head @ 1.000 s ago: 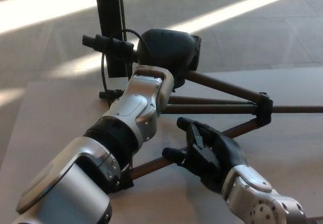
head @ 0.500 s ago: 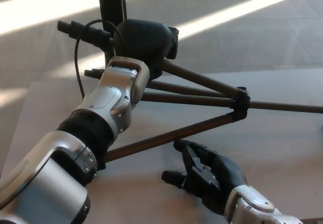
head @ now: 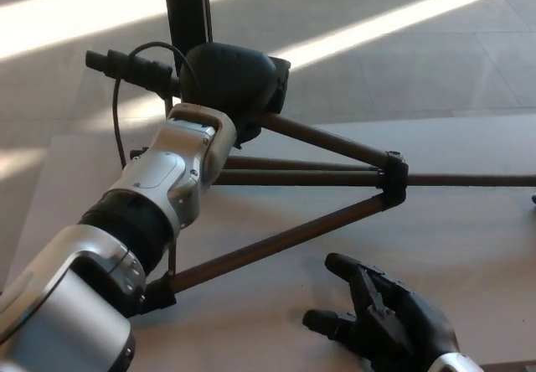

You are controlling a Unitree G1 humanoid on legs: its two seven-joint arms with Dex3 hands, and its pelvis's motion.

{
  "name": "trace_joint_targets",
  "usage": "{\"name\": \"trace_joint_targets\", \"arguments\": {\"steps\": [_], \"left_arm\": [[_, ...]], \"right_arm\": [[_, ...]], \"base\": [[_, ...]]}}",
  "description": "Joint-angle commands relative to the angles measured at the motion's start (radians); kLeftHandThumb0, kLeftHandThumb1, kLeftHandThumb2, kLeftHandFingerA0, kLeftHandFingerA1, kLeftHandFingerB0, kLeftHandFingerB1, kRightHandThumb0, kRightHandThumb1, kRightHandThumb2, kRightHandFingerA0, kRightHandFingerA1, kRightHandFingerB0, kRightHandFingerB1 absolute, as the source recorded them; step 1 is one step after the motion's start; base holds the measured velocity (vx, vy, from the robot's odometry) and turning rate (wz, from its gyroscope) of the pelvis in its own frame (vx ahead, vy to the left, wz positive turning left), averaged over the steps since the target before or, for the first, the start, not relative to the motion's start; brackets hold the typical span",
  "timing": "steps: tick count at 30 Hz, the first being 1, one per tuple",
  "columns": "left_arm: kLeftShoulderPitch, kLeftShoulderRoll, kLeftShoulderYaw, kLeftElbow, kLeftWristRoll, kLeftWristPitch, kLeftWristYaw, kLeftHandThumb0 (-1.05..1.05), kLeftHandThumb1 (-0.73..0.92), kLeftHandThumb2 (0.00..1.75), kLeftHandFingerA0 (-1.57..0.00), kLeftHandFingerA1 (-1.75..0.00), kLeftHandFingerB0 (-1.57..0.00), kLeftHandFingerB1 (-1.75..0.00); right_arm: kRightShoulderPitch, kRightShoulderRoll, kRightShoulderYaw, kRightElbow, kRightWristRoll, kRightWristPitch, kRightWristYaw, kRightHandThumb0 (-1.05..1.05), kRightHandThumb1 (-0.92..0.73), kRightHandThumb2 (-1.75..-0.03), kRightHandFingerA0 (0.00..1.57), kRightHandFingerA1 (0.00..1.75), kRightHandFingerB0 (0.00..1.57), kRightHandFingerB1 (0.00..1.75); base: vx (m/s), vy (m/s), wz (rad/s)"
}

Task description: Use both hands of the robot to pick up the tripod lying in the middle of the desk and make it stand upright on the desk

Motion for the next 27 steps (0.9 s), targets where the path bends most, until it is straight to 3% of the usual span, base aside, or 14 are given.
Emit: {"name": "trace_joint_targets", "arguments": {"steps": [1,2,4,5,6,9,11,12,13,16,17,21,23,27], "left_arm": [[-0.03,-0.017,0.01,-0.009,0.01,0.001,0.01,-0.25,0.7,0.67,-0.86,-1.64,-0.71,-1.22],[-0.032,-0.02,0.009,-0.006,0.011,0.0,0.015,-0.25,0.68,0.68,-0.83,-1.72,-0.68,-1.44],[-0.044,-0.018,0.008,-0.01,0.017,0.003,0.013,-0.23,0.69,0.66,-0.81,-1.74,-0.66,-1.4],[-0.053,-0.02,0.012,-0.012,0.013,0.003,0.005,-0.21,0.69,0.7,-0.85,-1.69,-0.61,-0.77],[-0.061,-0.017,0.012,-0.012,0.018,-0.006,0.03,-0.2,0.61,0.68,-0.88,-1.58,-0.71,-0.74],[-0.078,-0.005,0.004,-0.007,0.036,-0.01,0.062,-0.19,0.54,0.67,-0.89,-1.68,-0.76,-1.24],[-0.086,-0.003,0.001,-0.005,0.044,0.007,0.05,-0.2,0.55,0.68,-0.88,-1.71,-0.78,-1.25],[-0.093,-0.006,0.0,-0.001,0.045,0.007,0.049,-0.22,0.56,0.68,-0.87,-1.72,-0.78,-1.26],[-0.097,-0.001,0.003,0.005,0.047,0.001,0.061,-0.26,0.58,0.6,-0.88,-1.75,-0.77,-1.32],[-0.102,-0.003,0.004,0.008,0.049,0.0,0.063,-0.26,0.58,0.6,-0.88,-1.75,-0.77,-1.32],[-0.121,0.0,0.003,0.014,0.051,0.008,0.029,-0.25,0.57,0.59,-0.86,-1.66,-0.79,-1.12],[-0.142,0.014,0.019,0.004,0.039,-0.008,0.017,-0.38,0.53,0.6,-0.88,-1.6,-0.81,-1.1],[-0.172,0.03,0.024,0.012,0.044,-0.027,0.051,-0.16,0.54,0.8,-0.88,-1.71,-0.78,-1.31],[-0.193,0.026,0.045,0.013,0.025,-0.024,0.045,-0.12,0.57,0.84,-0.87,-1.65,-0.75,-1.25]], "right_arm": [[-0.046,0.008,-0.055,0.028,-0.012,0.039,-0.073,-0.72,-0.76,-0.63,0.58,0.92,0.59,0.52],[-0.049,0.009,-0.058,0.028,-0.014,0.041,-0.076,-0.72,-0.76,-0.63,0.56,0.91,0.57,0.51],[-0.068,0.014,-0.063,0.037,-0.023,0.043,-0.088,-0.71,-0.77,-0.63,0.55,0.88,0.57,0.5],[-0.072,0.015,-0.063,0.033,-0.026,0.047,-0.093,-0.7,-0.78,-0.63,0.54,0.89,0.55,0.49],[-0.081,0.017,-0.063,0.045,-0.031,0.046,-0.1,-0.7,-0.79,-0.63,0.53,0.92,0.55,0.48],[-0.089,0.029,-0.063,0.071,-0.039,0.045,-0.117,-0.7,-0.77,-0.63,0.46,0.82,0.56,0.48],[-0.088,0.034,-0.061,0.072,-0.039,0.063,-0.132,-0.7,-0.77,-0.63,0.44,0.8,0.55,0.47],[-0.085,0.025,-0.054,0.063,-0.044,0.084,-0.137,-0.69,-0.64,-1.05,0.47,0.76,0.45,0.57],[-0.088,0.012,-0.027,0.073,-0.068,0.133,-0.151,-0.72,-0.64,-1.06,0.45,0.77,0.43,0.57],[-0.088,0.008,-0.025,0.069,-0.068,0.142,-0.155,-0.72,-0.64,-1.06,0.45,0.77,0.43,0.57],[-0.088,-0.014,0.004,0.078,-0.088,0.172,-0.148,-0.75,-0.79,-0.64,0.4,0.87,0.5,0.47],[-0.066,-0.03,0.028,0.087,-0.099,0.205,-0.151,-0.73,-0.78,-0.64,0.41,0.87,0.5,0.44],[-0.06,-0.022,0.017,0.108,-0.09,0.232,-0.163,-0.71,-0.78,-0.63,0.39,0.87,0.47,0.44],[-0.077,-0.028,0.005,0.133,-0.079,0.236,-0.148,-0.87,-0.67,-0.74,0.29,0.8,0.32,0.43]], "base": [[0.0,0.0,0.0],[0.0,0.0,0.0],[0.0,0.0,0.0],[0.0,0.0,0.0],[0.0,0.0,0.0],[0.0,0.0,0.0],[0.0,0.0,0.0],[0.0,0.0,0.0],[0.0,0.0,0.0],[0.0,0.0,0.0],[0.0,0.0,0.0],[0.0,0.0,0.0],[0.0,0.0,0.0],[0.0,0.0,0.0]]}}
